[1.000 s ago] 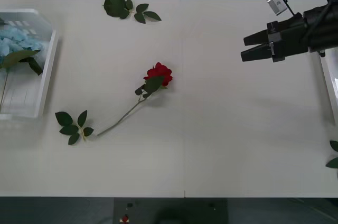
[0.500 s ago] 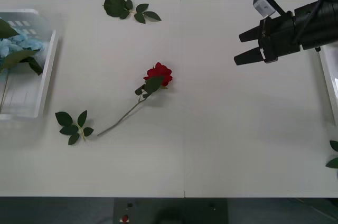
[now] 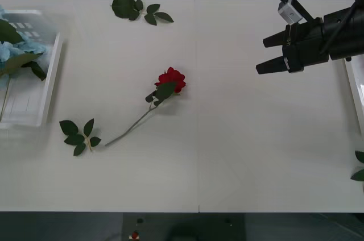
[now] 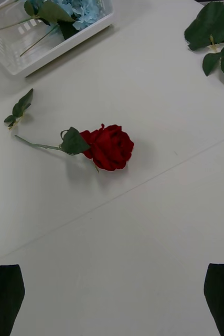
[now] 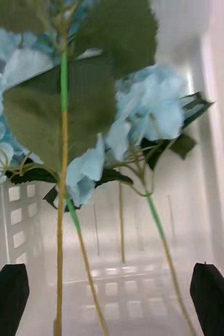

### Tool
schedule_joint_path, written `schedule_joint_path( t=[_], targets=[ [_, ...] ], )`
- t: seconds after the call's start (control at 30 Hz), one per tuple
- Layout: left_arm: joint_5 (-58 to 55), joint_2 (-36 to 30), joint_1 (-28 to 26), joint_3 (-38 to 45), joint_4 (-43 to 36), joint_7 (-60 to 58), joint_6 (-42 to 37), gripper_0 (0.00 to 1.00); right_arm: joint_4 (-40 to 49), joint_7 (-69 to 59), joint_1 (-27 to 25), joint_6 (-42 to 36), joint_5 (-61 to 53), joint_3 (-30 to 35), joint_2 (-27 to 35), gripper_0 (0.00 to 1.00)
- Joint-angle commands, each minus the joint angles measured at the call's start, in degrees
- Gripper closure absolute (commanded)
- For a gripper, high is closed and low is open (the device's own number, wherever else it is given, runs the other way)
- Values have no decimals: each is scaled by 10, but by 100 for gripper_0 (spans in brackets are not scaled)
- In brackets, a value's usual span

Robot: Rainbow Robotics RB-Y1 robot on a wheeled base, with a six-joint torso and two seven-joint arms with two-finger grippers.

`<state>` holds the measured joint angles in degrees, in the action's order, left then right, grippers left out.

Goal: Put the red flowers into the right box and the blue flowers into the left box

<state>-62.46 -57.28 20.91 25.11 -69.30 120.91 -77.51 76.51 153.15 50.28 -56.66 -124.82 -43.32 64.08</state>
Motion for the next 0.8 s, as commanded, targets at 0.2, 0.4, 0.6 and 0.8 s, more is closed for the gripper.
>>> schedule_joint_path(
  t=[0.2,0.4,0.6,0.8],
  targets=[
    [-84,-9,4,48,-133,6,-107,9,12,18,3,-7,-18,8,23,0],
    [-173,-9,30,9,-199,-45,-113,9,11,18,2,-6,-21,8,20,0],
    [-188,20,77,-90,-233,-170,-104,9,18,18,1,-7,-32,8,28,0],
    [-80,108,84,-183,-285,-194,-48,3,18,18,0,-7,-34,7,28,0]
  ],
)
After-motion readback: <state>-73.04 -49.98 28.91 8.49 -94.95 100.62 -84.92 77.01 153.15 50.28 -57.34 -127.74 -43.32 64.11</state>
